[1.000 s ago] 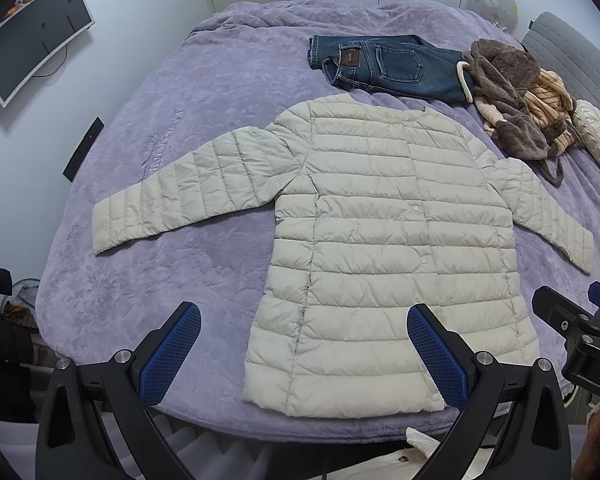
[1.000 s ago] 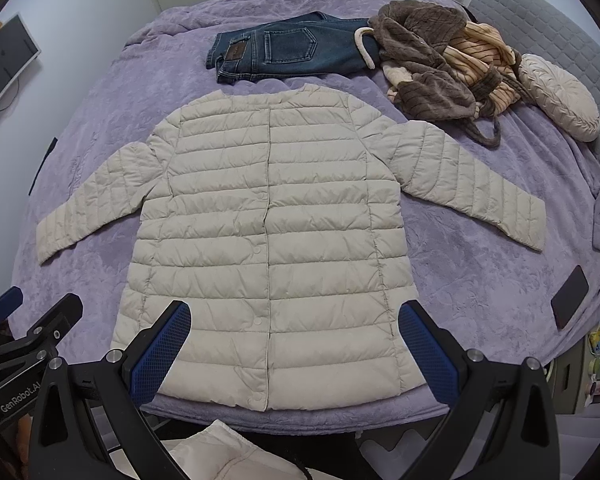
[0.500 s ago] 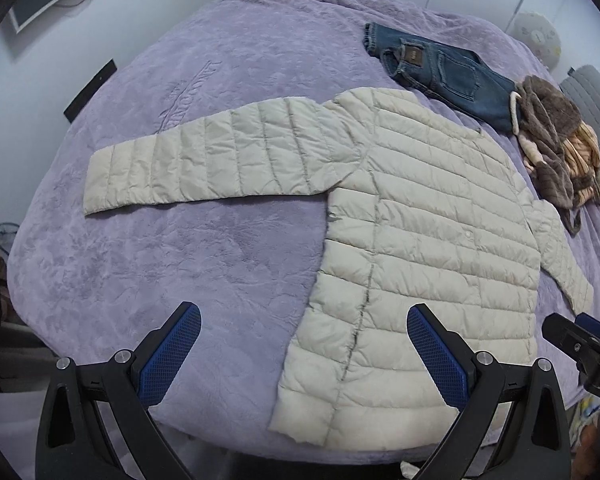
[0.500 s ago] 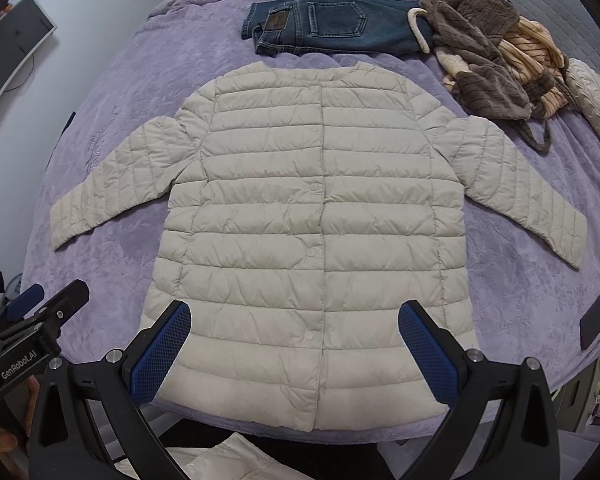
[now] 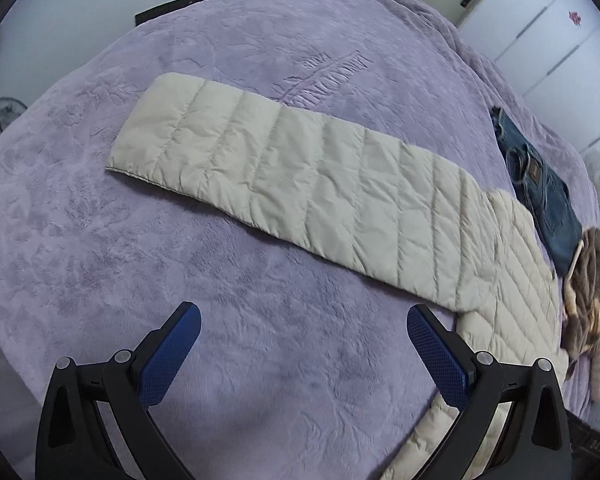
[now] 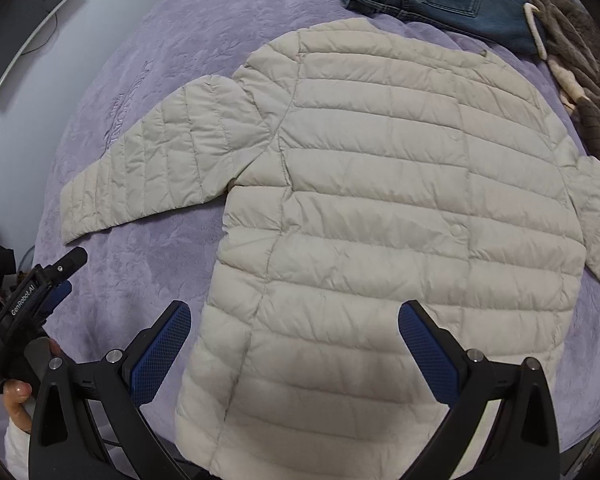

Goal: Fold large clothes

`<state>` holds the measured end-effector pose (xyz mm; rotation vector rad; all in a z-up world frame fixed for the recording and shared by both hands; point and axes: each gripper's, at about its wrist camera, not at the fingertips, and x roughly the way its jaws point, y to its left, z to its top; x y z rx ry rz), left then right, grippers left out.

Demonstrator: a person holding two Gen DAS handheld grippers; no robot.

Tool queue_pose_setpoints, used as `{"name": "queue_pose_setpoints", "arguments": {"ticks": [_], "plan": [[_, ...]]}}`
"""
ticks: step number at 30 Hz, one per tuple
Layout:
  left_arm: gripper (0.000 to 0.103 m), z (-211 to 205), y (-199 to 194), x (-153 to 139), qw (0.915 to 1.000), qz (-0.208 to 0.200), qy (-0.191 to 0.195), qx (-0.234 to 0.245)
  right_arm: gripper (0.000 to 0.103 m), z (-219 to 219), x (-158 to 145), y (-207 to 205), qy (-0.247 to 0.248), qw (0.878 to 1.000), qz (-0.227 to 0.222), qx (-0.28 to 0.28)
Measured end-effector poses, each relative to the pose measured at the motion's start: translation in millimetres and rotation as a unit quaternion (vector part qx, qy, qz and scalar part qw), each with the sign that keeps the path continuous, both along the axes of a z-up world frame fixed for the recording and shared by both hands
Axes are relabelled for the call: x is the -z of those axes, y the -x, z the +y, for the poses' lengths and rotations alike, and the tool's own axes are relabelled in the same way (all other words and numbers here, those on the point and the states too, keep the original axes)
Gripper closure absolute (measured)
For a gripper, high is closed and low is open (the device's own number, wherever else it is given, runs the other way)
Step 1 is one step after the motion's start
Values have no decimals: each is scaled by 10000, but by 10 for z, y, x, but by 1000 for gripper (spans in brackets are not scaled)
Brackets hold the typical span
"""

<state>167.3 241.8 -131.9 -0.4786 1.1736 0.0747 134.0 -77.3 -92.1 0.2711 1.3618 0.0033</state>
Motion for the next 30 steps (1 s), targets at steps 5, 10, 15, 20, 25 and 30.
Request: {"name": "queue_pose_setpoints", "arguments": {"ticks": [5,10,15,20,25,30], "plan": [[0,293,-279,299,9975,-57,483,-520,0,211,179,-419,171,9993,-176,-292],[0,434,-513,533,9940,-91,750,-795,5,340,305,-839,162,9979,-450,-443],[0,551,-657,644,9920,-250,786,-958,66,436,495,-1172,29,9972,-537,-526],[6,628,-738,678,9902,-376,679,-1157,77,458,802,-1368,-107,9979,-493,-404],[91,654,-818,687,9932,-366,553,-961,77,444,1014,-1415,-226,9986,-432,-228],[95,492,-857,395,9937,-711,705,-503,77,457,1087,-1435,-265,9981,-522,-204]]}}
